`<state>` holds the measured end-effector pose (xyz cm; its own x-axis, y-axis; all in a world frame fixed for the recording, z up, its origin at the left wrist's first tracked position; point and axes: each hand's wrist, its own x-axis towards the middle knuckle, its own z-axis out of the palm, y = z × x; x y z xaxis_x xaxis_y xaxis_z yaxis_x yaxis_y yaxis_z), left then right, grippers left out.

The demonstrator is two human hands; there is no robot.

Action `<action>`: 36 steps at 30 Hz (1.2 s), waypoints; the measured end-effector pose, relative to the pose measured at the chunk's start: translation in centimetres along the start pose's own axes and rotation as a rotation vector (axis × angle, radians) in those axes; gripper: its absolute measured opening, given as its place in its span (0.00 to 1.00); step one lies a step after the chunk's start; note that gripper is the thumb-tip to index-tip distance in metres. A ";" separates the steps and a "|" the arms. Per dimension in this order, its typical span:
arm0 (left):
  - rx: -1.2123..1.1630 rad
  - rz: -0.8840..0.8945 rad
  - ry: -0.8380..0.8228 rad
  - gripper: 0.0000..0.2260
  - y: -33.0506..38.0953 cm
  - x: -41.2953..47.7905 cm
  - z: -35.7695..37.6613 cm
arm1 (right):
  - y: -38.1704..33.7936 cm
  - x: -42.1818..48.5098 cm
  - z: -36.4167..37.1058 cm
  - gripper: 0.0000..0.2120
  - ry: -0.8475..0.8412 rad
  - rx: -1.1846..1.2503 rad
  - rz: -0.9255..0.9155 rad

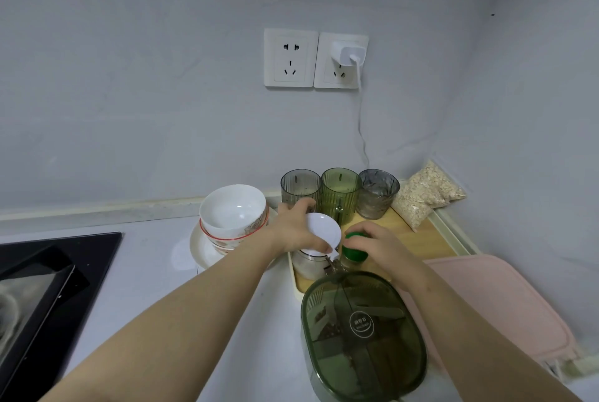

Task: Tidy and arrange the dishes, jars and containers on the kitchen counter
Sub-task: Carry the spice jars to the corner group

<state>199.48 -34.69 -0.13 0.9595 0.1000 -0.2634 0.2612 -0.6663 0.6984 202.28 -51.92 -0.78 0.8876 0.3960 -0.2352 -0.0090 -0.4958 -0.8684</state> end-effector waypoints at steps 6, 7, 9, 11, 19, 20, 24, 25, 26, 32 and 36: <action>-0.102 -0.005 -0.063 0.41 0.3 1.1 0.5 | 0.2 0.5 0.1 0.05 0.060 0.050 -0.002; -0.099 -0.002 -0.067 0.41 0.3 1.2 0.5 | 0.2 0.5 0.1 0.05 0.061 0.053 0.000; -0.097 0.006 -0.072 0.40 0.4 1.4 0.4 | 0.4 0.7 0.1 0.04 0.060 0.054 0.003; -0.102 0.012 -0.088 0.39 0.4 1.6 0.4 | 0.4 0.7 0.1 0.03 0.053 0.055 0.001; 0.003 -0.003 -0.091 0.37 0.1 1.3 0.3 | 0.3 0.4 -0.3 0.08 0.007 0.029 -0.024; 0.036 0.017 -0.093 0.38 0.0 0.9 0.1 | 0.3 0.4 -0.4 0.09 -0.002 0.010 -0.026; 0.260 0.105 -0.098 0.40 -0.1 -0.2 -0.5 | 0.3 0.4 -0.2 0.15 -0.034 -0.093 0.001; 0.272 0.129 -0.087 0.39 -0.1 -0.3 -0.5 | 0.2 0.3 -0.1 0.17 -0.033 -0.109 0.006; 0.276 0.149 -0.074 0.39 0.0 -0.4 -0.6 | 0.2 0.3 -0.1 0.17 -0.025 -0.116 0.009; 0.297 0.150 -0.004 0.38 0.4 -0.5 -1.1 | 0.3 0.1 0.0 0.18 -0.007 -0.128 0.013; 0.335 0.120 -0.034 0.37 1.1 -0.6 -1.0 | 0.3 0.2 0.0 0.17 -0.027 -0.103 0.025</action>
<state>199.27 -34.71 1.47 0.9757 -0.0143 -0.2188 0.0926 -0.8776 0.4703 202.49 -51.96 -1.08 0.8749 0.4026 -0.2691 0.0175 -0.5817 -0.8132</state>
